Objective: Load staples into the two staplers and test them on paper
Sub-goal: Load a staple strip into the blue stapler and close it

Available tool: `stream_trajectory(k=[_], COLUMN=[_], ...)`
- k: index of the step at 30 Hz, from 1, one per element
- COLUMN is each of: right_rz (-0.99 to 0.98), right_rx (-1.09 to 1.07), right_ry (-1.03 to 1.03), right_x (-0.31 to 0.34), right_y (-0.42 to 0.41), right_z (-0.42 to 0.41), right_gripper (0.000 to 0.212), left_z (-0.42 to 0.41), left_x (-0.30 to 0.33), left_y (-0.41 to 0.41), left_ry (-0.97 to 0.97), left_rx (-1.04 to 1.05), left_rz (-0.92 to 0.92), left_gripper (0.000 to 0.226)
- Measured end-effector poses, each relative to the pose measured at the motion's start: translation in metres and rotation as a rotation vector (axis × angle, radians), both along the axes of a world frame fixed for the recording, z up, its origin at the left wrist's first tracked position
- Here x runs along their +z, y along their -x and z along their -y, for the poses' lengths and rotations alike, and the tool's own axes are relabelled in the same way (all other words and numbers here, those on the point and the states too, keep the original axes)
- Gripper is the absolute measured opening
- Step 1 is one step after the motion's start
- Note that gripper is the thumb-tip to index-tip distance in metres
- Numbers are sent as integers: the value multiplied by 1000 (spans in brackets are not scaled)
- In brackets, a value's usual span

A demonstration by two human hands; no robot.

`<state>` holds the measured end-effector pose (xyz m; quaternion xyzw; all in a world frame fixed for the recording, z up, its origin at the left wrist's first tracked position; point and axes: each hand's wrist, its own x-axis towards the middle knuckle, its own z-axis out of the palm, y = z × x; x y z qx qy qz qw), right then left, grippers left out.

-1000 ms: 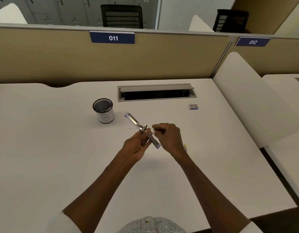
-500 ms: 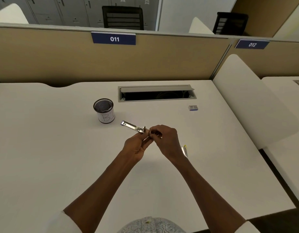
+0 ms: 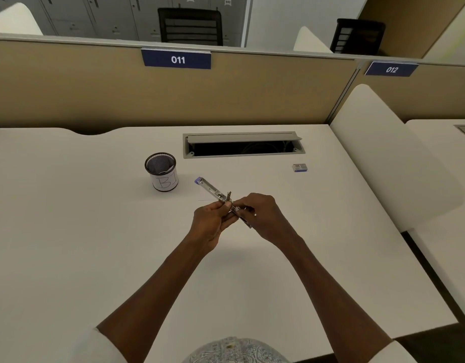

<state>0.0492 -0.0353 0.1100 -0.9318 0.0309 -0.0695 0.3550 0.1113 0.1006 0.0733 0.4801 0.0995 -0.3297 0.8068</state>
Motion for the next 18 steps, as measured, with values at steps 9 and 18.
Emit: stream_trajectory(k=[9,18], right_rz=[-8,30], right_rx=[51,33], right_ry=[85,26], right_x=[1,9], right_y=[-1,-1], right_z=[9,11], right_gripper=[42,34], left_z=[-4,-3], left_x=[9,9], left_y=[-9,-9], left_ry=[-27,-28], left_rx=[-50,-118], left_rz=[37,45], left_gripper=[18,14])
